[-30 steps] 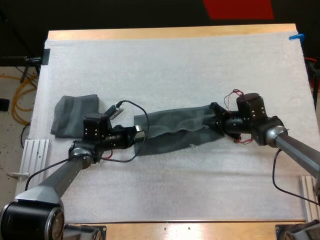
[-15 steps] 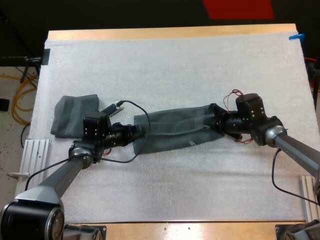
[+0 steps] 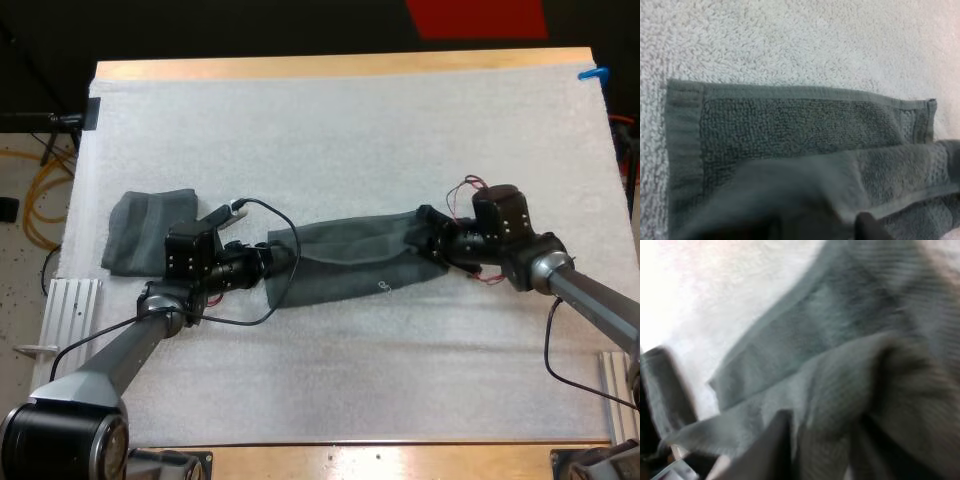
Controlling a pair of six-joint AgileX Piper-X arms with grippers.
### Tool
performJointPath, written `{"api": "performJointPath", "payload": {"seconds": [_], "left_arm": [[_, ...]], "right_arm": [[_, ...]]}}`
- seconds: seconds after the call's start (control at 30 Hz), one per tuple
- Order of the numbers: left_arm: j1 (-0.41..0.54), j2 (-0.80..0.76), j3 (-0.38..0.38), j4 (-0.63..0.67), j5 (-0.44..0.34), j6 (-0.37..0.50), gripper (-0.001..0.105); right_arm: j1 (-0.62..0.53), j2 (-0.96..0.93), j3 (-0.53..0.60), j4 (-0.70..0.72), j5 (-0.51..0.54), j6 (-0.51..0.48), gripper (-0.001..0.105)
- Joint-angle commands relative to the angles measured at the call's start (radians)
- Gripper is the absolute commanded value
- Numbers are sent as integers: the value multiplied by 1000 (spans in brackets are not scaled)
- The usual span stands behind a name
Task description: Pick towel from pile fold and stack
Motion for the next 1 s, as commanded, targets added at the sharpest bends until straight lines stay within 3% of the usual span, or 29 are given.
{"api": "performJointPath", "payload": {"seconds": [0.0,0.07,0.23,0.4,0.5,0.57,0.73,0.97], "left_arm": [[0,-3,-5,-24,12,4,41],[0,-3,-5,-55,20,4,42],[0,-3,-5,-169,51,-5,42],[0,-3,-15,-258,206,-5,42],[0,-3,-38,-258,294,-5,51],[0,-8,-54,-249,326,-11,57],[0,-86,-61,-229,324,-11,58],[0,-305,-61,-70,213,2,58]], "right_arm": [[-3,-2,-9,-52,-23,-11,49],[-3,-2,-9,-110,-26,-11,57],[-3,-2,-9,-236,-26,-11,58],[-3,-33,-11,-312,-23,-90,58],[-3,-82,-14,-291,5,-160,58],[-3,-127,-19,-243,37,-209,58],[-3,-234,-34,-85,108,-343,58],[-3,-374,-92,193,217,-524,58]]}}
